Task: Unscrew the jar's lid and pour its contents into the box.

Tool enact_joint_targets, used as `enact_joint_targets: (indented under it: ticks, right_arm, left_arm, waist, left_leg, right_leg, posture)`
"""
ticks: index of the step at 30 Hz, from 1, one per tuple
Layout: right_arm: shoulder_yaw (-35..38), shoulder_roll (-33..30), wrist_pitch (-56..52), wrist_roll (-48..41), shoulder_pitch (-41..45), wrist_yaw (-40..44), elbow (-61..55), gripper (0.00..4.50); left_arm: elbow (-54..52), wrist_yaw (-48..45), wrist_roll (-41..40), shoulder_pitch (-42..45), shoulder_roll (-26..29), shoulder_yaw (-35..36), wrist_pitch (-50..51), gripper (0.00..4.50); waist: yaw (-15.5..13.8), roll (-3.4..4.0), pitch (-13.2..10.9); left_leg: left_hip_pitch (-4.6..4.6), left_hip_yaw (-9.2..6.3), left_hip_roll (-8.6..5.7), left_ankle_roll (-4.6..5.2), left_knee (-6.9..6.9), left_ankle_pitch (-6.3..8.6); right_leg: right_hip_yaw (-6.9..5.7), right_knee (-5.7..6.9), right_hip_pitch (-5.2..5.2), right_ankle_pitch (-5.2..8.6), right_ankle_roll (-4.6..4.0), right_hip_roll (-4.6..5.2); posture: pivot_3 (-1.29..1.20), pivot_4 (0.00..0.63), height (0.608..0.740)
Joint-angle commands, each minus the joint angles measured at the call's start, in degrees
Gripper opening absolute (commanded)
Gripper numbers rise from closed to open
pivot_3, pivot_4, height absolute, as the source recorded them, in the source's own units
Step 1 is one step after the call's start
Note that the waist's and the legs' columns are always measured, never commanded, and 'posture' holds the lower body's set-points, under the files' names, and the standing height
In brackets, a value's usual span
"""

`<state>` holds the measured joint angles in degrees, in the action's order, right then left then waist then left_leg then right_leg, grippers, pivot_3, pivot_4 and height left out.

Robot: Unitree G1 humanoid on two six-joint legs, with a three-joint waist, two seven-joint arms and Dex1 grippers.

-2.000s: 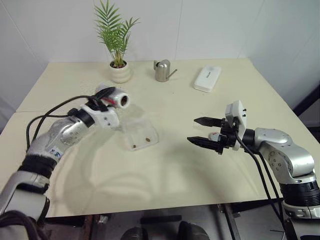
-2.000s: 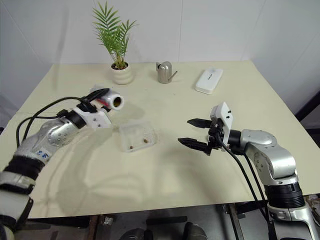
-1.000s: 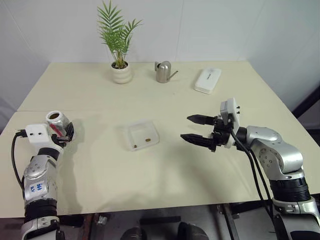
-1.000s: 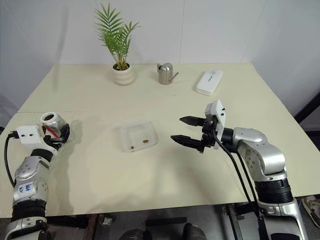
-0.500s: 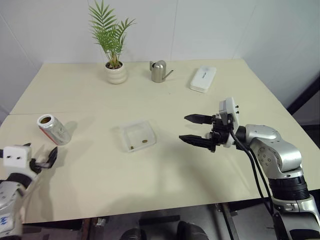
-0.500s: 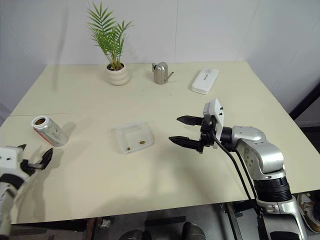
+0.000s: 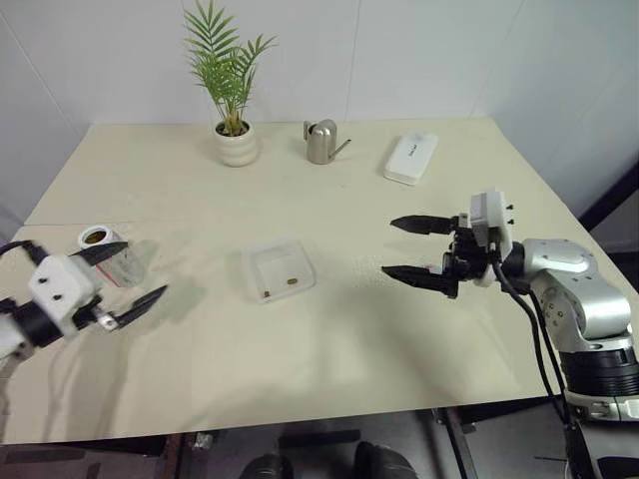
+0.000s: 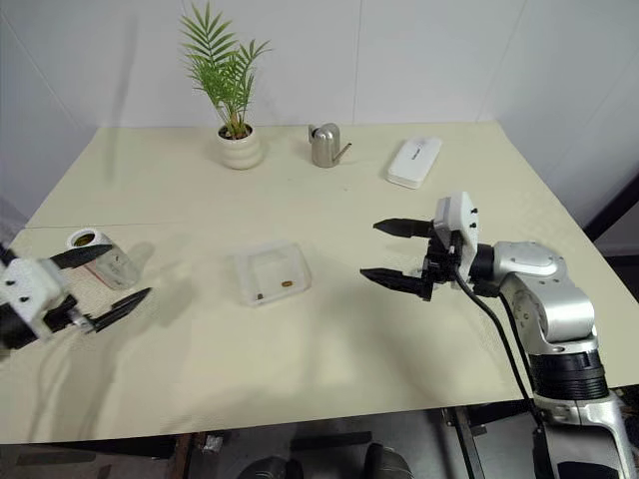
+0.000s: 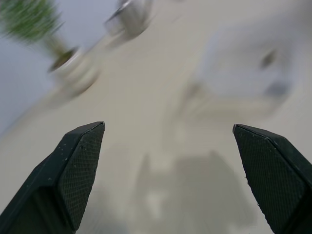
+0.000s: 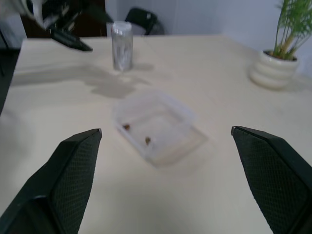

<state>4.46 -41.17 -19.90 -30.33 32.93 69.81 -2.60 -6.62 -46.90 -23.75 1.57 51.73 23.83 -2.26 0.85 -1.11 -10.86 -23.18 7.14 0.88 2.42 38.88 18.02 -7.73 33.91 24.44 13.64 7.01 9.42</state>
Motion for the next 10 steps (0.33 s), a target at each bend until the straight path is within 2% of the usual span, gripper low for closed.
enact_joint_targets:
  ticks: [1, 4, 10]
  right_arm:
    - [2.1, -2.27, 3.51, 0.93, -1.11, 1.84, 0.51, 4.5]
    - [2.71, -2.68, 5.01, 1.1, -2.14, 2.3, 1.3, 4.5]
    - [3.44, -2.47, 7.49, 1.92, -4.93, 1.29, 1.27, 4.5]
  left_arm:
    - [0.58, -4.62, 0.16, 2.63, 0.98, -2.91, -0.38, 4.48]
    - [2.42, -7.2, 0.63, 4.47, 1.35, -4.45, -0.1, 4.48]
    - [4.63, -7.91, 1.22, 8.98, 0.38, -6.11, 0.61, 4.48]
  waist:
    - [0.18, 0.0, 0.0]
    - [0.95, 0.0, 0.0]
    - [0.7, 0.0, 0.0]
  left_leg:
    - [0.0, 0.07, 0.0, 0.01, 0.0, 0.0]
    - [0.05, 0.28, 0.06, 0.03, 0.0, -0.01]
    - [0.1, 0.34, 0.14, 0.04, 0.1, -0.03]
  right_leg:
    - [-0.01, -0.01, 0.01, 0.0, 0.0, -0.02]
    - [-0.01, -0.05, 0.03, 0.0, 0.0, -0.08]
    - [0.04, 0.04, 0.03, 0.0, 0.0, -0.11]
  posture:
    - [0.0, 0.15, 0.74]
    - [0.0, 0.15, 0.74]
    - [0.0, 0.15, 0.74]
